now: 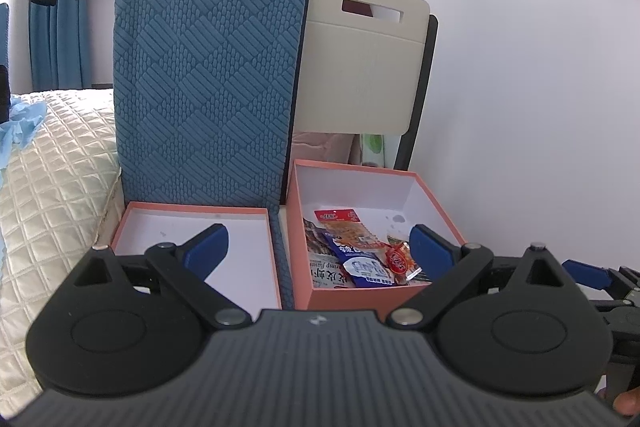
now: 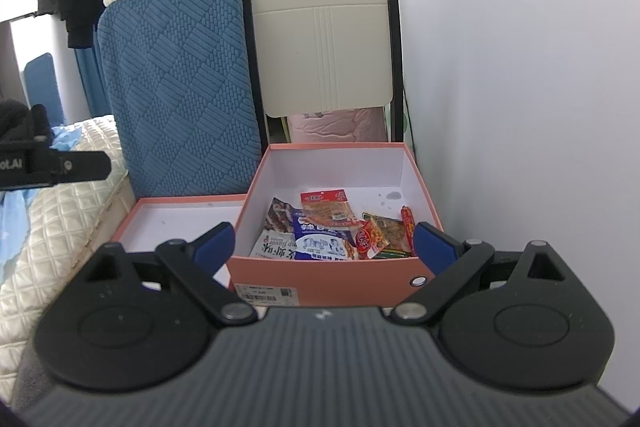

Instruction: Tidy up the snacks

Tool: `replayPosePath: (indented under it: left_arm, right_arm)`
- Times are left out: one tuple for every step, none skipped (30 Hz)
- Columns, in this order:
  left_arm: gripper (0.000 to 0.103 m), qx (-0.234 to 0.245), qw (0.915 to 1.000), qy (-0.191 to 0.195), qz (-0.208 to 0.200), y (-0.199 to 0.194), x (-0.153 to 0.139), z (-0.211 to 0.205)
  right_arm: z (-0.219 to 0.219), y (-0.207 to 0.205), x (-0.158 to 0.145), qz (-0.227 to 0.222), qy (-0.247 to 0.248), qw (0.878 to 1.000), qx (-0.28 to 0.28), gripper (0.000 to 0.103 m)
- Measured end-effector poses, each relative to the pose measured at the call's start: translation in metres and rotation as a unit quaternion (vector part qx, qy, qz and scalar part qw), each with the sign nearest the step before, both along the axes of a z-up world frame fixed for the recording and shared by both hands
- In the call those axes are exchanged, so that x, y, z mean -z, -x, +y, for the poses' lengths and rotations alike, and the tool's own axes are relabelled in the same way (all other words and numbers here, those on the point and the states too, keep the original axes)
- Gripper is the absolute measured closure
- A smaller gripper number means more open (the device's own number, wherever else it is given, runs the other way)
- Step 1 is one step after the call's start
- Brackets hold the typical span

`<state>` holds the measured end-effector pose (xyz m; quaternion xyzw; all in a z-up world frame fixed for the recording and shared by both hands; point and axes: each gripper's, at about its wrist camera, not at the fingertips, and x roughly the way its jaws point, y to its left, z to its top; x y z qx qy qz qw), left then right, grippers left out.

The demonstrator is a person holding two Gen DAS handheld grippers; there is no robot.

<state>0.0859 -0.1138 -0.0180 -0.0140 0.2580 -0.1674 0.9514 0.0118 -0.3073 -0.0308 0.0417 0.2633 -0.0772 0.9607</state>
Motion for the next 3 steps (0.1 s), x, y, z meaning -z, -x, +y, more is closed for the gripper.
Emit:
replayPosePath:
  left_arm:
    - [0.004,0.0,1.0,0.0,0.0,0.0002,-0.0003,0.0002]
    - [0.004,0.0,1.0,0.001,-0.001,0.0004,-0.0005,0.0004]
    - [0.004,0.0,1.0,0.001,0.0,0.0,-0.0006,0.0001]
  right_arm:
    - [-0.0004,0.0001,-0.0001,0.0,-0.001,1.0,-0.001,0.006]
    - [-0.0006,0.0001,-0.0001,0.0,-0.001,1.0,-0.001,0.006]
    - [-0.0009,-0.0001,-0.0002,0.0,0.0,1.0,-0.001,0.006]
